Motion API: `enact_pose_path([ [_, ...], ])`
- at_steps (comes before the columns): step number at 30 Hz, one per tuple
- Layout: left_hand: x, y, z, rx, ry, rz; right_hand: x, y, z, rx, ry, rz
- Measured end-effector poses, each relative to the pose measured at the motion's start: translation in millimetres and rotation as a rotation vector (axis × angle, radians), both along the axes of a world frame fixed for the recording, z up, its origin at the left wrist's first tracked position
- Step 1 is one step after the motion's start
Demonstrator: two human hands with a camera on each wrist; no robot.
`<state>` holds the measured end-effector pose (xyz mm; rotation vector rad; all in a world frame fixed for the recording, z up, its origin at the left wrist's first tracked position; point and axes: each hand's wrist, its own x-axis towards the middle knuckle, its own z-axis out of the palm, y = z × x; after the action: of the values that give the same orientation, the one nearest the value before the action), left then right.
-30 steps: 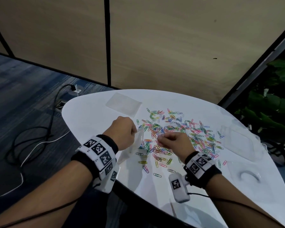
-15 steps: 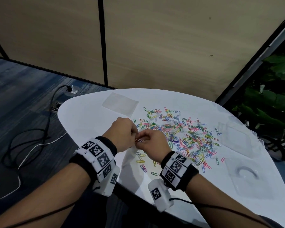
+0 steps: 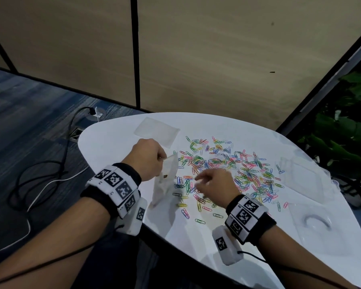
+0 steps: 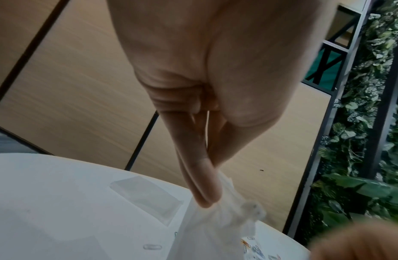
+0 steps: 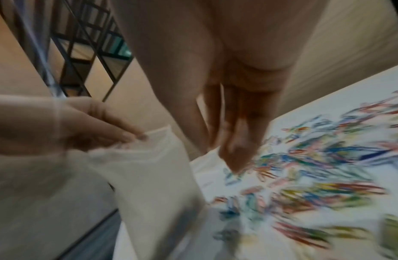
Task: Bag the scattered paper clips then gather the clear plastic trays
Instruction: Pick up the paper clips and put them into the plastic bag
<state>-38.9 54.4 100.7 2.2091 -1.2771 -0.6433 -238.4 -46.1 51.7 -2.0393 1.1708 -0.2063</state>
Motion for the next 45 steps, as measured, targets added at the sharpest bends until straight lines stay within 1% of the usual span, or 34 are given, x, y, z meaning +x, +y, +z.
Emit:
enact_pose_path([
  [2, 5, 2, 3, -0.007, -0.007, 0.022, -17, 6, -16, 0.152, 0.363, 0.056],
  [3, 8, 3, 5, -0.007, -0.017, 0.027, -23, 12, -26, 0.186, 0.498, 0.085],
  [4, 11, 4, 7, -0.006, -0.023, 0.035, -26, 19, -37, 0.193, 0.579, 0.106],
  [5, 16, 6, 9, -0.006, -0.024, 0.051, -29, 24, -50, 0.178, 0.611, 0.113],
  [6, 21, 7, 11, -0.006, -0.026, 0.072, -29, 29, -62, 0.148, 0.604, 0.109],
  [8, 34, 11, 15, -0.023, -0.025, 0.12, -21, 35, -80, 0.07, 0.517, 0.095],
  [11, 53, 17, 18, -0.075, 0.025, 0.197, 4, 34, -91, -0.025, 0.325, 0.074],
  [14, 68, 21, 12, -0.092, 0.05, 0.249, 27, 24, -98, -0.127, 0.22, 0.071],
  [19, 77, 18, -2, -0.047, 0.045, 0.279, 49, 0, -95, -0.243, 0.186, 0.23],
  [22, 76, 16, -6, -0.019, 0.041, 0.293, 75, -23, -91, -0.296, 0.112, 0.323],
  [24, 74, 15, -8, -0.005, 0.042, 0.293, 98, -35, -91, -0.367, 0.181, 0.466],
  [26, 73, 14, -7, 0.003, 0.032, 0.274, 118, -42, -98, -0.463, 0.252, 0.681],
  [27, 73, 14, -6, 0.004, 0.023, 0.265, 123, -45, -103, -0.51, 0.317, 0.783],
  [29, 73, 14, -3, 0.004, 0.019, 0.255, 124, -44, -104, -0.57, 0.501, 0.894],
  [30, 73, 14, -2, 0.004, 0.02, 0.253, 118, -42, -102, -0.568, 0.543, 0.925],
  [33, 72, 14, 1, 0.005, 0.018, 0.243, 88, -33, -96, -0.497, 0.562, 0.923],
  [35, 69, 13, 2, 0.007, 0.017, 0.231, 64, -26, -97, -0.522, 0.572, 0.969],
  [37, 64, 11, 4, 0.01, 0.024, 0.219, 48, -22, -105, -0.536, 0.537, 0.961],
  [41, 54, 7, 4, 0.042, 0.031, 0.194, 45, -21, -113, -0.613, 0.453, 0.886],
  [43, 50, 7, 2, 0.064, 0.027, 0.172, 48, -21, -108, -0.666, 0.466, 0.865],
  [45, 46, 6, 1, 0.074, 0.024, 0.146, 51, -26, -101, -0.629, 0.472, 0.786],
])
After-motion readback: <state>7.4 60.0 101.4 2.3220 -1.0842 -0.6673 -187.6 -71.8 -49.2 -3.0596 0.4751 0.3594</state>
